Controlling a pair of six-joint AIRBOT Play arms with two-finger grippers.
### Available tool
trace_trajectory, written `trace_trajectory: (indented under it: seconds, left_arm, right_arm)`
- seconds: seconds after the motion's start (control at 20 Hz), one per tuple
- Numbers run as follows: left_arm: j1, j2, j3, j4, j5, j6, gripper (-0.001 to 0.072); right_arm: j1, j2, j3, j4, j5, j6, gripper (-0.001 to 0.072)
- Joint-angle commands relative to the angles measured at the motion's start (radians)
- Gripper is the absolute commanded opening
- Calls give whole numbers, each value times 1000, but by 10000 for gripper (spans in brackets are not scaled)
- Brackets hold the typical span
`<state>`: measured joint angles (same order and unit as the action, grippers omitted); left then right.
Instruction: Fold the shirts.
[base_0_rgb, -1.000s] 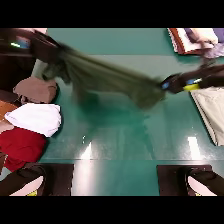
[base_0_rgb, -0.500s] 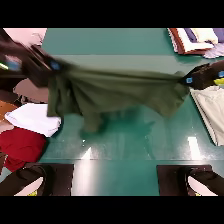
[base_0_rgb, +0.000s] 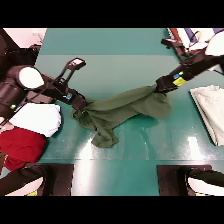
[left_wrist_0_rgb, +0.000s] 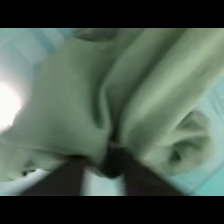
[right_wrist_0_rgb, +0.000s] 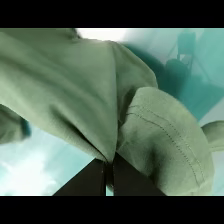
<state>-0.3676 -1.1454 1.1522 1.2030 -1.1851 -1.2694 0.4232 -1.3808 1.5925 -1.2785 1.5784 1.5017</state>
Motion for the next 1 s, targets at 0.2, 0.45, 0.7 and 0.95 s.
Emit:
trace_trajectory:
  seconds: [0.2,0.45,0.7,0.95]
  left_arm:
    - [98,-44,11,54,36,2,496]
    - [304,-41,-42,-53,-54,-4,497]
    - [315,-77,-232,-83,116,51,566]
    - [315,-201,-243,-222,210,103,565]
  right_arm:
    - [-16,-160,1,-26,-93,1,19]
    - [-70,-159,2,-24,-84,1,19]
    - [-84,-159,2,-23,-85,1,19]
    - [-84,-159,2,-23,-83,1,19]
